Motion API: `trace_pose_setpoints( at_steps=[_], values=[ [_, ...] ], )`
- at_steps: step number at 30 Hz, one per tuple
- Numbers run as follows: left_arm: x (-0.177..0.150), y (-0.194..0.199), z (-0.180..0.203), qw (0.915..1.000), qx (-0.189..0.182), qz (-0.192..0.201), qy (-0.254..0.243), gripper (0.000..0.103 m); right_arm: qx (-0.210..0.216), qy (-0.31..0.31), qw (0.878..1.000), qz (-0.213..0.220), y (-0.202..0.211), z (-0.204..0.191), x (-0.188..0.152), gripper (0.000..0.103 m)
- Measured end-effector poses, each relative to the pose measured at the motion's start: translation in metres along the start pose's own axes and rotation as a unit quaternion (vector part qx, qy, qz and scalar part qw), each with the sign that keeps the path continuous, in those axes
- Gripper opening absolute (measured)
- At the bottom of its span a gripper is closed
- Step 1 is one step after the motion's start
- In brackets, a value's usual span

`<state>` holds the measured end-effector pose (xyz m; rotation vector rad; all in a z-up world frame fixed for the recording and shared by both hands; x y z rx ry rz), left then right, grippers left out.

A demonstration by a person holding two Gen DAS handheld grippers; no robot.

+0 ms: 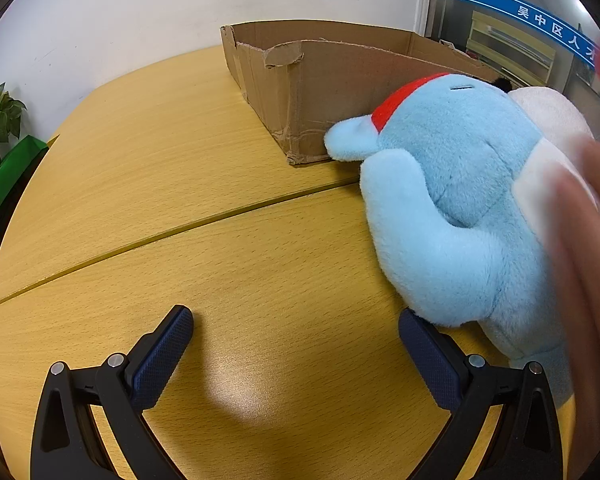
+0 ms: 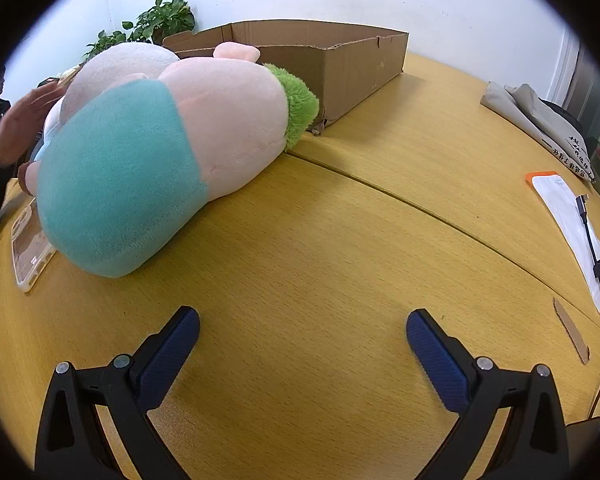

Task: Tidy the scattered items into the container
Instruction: 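Move both grippers toward the pink plush bear lying on the table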

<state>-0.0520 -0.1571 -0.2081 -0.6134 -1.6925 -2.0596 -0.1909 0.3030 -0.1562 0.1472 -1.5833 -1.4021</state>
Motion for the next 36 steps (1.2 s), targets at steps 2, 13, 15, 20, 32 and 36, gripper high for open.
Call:
trace_pose_setpoints(
  at_steps=[2, 13, 15, 20, 32, 36],
  values=[
    [0.0000, 0.0000, -0.0001, 1.0000, 0.000, 0.000, 0.000, 0.103, 0.000, 0.000, 1.000, 0.000, 0.0000, 0.0000, 0.0000, 0.103],
    [0.0000, 0.0000, 0.0000, 1.0000, 0.000, 0.000, 0.000, 0.103, 0.000, 0.000, 1.000, 0.000, 0.0000, 0.0001, 0.0000, 0.103],
    [0.0000, 0.0000, 0.0000, 1.0000, 0.000, 0.000, 0.000, 0.103, 0.000, 0.000, 1.000, 0.000, 0.0000, 0.0001, -0.0001, 0.103],
    [0.0000, 0.0000, 0.0000, 1.0000, 0.000, 0.000, 0.001, 0.103, 0.000, 0.000, 1.000, 0.000, 0.0000, 0.0000, 0.0001, 0.103],
    [0.0002, 0.0000, -0.0001, 1.0000, 0.001, 0.000, 0.001, 0.103, 0.001, 0.001, 1.000, 0.000, -0.0006, 0.0000, 0.0006, 0.103],
    [0.0009, -0.0005, 0.0000, 1.0000, 0.004, 0.001, 0.006, 0.103, 0.000, 0.002, 1.000, 0.000, -0.0003, -0.0021, -0.0009, 0.103]
  ],
)
Point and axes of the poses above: each gripper's, at about its wrist camera, not at the fingertips, and y roughly against the way its jaws point, z to its right, x to its top, the point moved 7 cm from there along -y, roughly the way its jaws point, and after that the axes turned 15 degrees about y, right-handed, at the moved point
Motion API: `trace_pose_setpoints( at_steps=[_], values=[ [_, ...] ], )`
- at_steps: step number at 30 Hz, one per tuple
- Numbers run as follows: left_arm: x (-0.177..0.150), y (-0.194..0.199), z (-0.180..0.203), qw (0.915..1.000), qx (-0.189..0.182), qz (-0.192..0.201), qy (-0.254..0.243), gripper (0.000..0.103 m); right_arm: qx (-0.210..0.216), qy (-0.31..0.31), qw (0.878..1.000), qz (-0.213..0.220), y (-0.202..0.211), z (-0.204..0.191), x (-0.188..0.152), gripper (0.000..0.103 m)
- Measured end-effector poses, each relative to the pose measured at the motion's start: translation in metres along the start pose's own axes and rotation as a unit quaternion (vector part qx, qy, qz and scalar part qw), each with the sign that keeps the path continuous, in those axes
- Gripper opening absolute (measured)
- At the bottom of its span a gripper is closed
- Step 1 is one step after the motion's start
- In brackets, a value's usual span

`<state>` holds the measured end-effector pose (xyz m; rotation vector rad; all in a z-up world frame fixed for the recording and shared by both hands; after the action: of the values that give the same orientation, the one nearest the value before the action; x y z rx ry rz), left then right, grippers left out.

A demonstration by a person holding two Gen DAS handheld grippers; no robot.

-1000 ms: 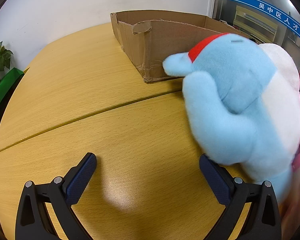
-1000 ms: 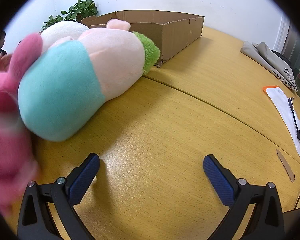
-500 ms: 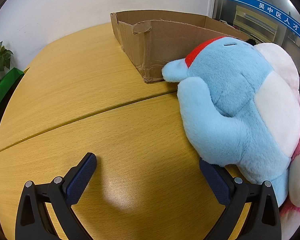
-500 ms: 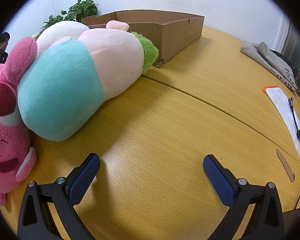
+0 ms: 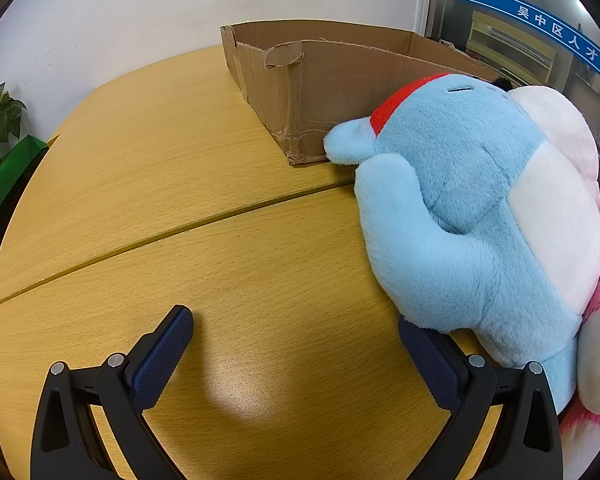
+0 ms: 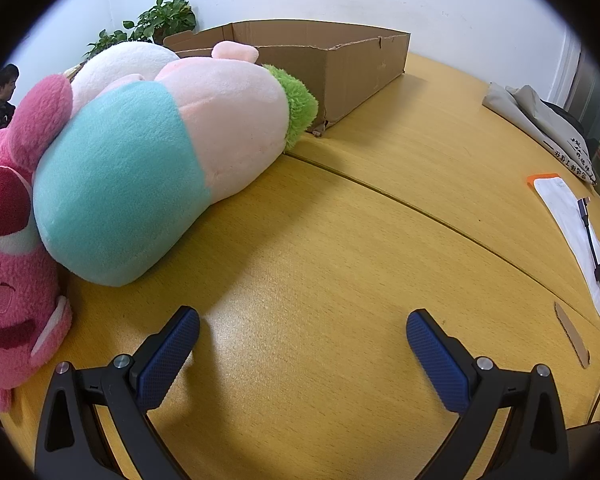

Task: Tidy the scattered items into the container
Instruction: 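Move both grippers toward the pink plush bear lying on the table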

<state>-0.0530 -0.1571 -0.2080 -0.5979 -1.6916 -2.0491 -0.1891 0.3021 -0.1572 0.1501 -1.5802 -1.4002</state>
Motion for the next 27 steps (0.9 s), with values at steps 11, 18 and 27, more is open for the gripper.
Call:
trace_pose_setpoints(
  at_steps=[11, 18, 27],
  values=[
    [-0.024, 0.045, 0.012, 0.9934, 0.087, 0.047, 0.058, 0.103, -0.099, -0.095, 0.990, -0.039, 0.018, -0.021, -0.012, 0.102],
    [-0.025, 0.159, 0.082, 0.9839, 0.021, 0.139, 0.110, 0.103, -0.200, -0.136, 0.969, 0.045, 0.155, -0.085, -0.013, 0.102],
    [-0.037, 0.203, 0.203, 0.9811, -0.074, 0.154, 0.090, 0.103, -0.194, -0.181, 0.948, 0.176, 0.219, -0.171, 0.071, 0.102]
  ],
)
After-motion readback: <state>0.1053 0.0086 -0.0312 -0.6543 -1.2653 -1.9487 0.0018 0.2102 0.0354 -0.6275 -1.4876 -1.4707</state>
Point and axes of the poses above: each gripper's, at about its wrist camera, not at the fingertips, and y roughly against the way its jaws point, z to its right, x to its top, the point moved 7 cm from there along -y, roughly the way its jaws point, and after that the axes turned 15 degrees about y, right-handed, at the moved point
